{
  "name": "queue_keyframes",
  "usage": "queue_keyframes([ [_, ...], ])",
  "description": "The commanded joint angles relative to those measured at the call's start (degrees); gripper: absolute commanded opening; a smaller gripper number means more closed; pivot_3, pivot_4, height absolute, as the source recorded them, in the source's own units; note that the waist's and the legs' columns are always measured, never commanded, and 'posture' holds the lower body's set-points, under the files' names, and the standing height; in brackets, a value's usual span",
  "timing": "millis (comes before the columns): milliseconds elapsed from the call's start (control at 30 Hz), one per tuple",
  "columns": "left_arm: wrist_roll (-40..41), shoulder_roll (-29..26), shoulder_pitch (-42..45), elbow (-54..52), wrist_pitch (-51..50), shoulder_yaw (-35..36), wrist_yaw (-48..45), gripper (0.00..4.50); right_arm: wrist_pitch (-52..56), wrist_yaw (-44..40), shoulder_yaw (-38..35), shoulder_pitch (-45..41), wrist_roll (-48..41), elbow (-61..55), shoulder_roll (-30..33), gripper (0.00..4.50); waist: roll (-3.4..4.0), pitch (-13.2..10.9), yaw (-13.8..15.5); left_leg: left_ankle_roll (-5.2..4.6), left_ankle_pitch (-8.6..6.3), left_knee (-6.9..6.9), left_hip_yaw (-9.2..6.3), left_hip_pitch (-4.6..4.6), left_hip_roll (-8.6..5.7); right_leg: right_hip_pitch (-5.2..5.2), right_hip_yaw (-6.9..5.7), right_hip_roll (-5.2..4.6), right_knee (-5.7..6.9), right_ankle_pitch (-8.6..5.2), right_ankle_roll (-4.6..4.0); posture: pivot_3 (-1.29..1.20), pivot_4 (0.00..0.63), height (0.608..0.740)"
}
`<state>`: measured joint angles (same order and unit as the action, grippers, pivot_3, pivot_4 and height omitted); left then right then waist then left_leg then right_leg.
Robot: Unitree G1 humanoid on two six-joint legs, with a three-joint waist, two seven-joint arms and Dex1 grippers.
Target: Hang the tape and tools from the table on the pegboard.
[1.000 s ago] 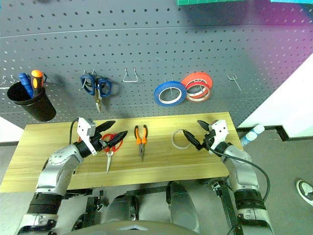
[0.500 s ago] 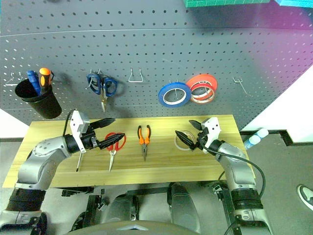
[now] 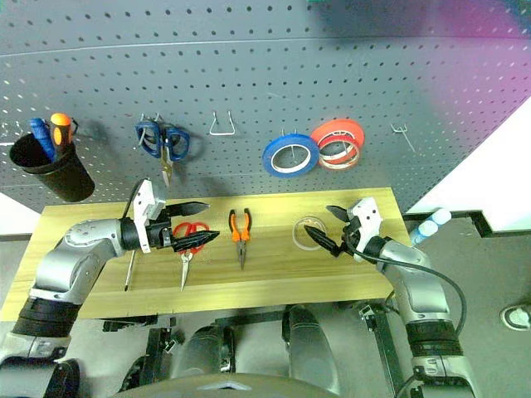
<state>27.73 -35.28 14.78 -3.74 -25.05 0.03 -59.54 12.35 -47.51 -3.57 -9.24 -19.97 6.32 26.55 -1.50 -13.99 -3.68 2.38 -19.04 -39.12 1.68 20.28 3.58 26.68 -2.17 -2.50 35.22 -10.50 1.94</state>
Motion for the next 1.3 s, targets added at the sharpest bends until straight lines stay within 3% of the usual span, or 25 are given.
queue_keyframes([
  [33,0.58,0.11,0.75,-4.05,-1.43,0.62,1.80,4.40,0.48,0.18,0.24,-0.80,0.10,-3.30,0.58,4.50,-0.02,-0.55,-0.09,0.00,0.00,0.00,-0.01,0.01,0.00,0.02,0.00,0.00,0.00,0.03,-0.05,-0.10,0.282,0.733],
  [733,0.44,2.15,-3.04,-9.82,-3.61,0.21,8.03,4.40,1.32,0.48,7.96,-2.34,7.13,-5.60,1.46,4.50,0.16,-6.93,0.31,-0.02,-0.01,0.02,0.07,0.26,-0.01,0.40,0.08,-0.06,0.16,0.08,0.08,-0.06,0.404,0.733],
  [1300,0.86,2.03,-3.49,-11.27,-4.73,0.49,10.06,4.40,-9.24,1.29,12.29,-5.63,17.63,5.33,2.99,4.50,0.18,-7.86,1.12,-0.01,0.00,0.00,0.20,0.83,-0.02,1.01,0.16,-0.09,0.22,0.16,0.22,-0.04,0.406,0.733],
])
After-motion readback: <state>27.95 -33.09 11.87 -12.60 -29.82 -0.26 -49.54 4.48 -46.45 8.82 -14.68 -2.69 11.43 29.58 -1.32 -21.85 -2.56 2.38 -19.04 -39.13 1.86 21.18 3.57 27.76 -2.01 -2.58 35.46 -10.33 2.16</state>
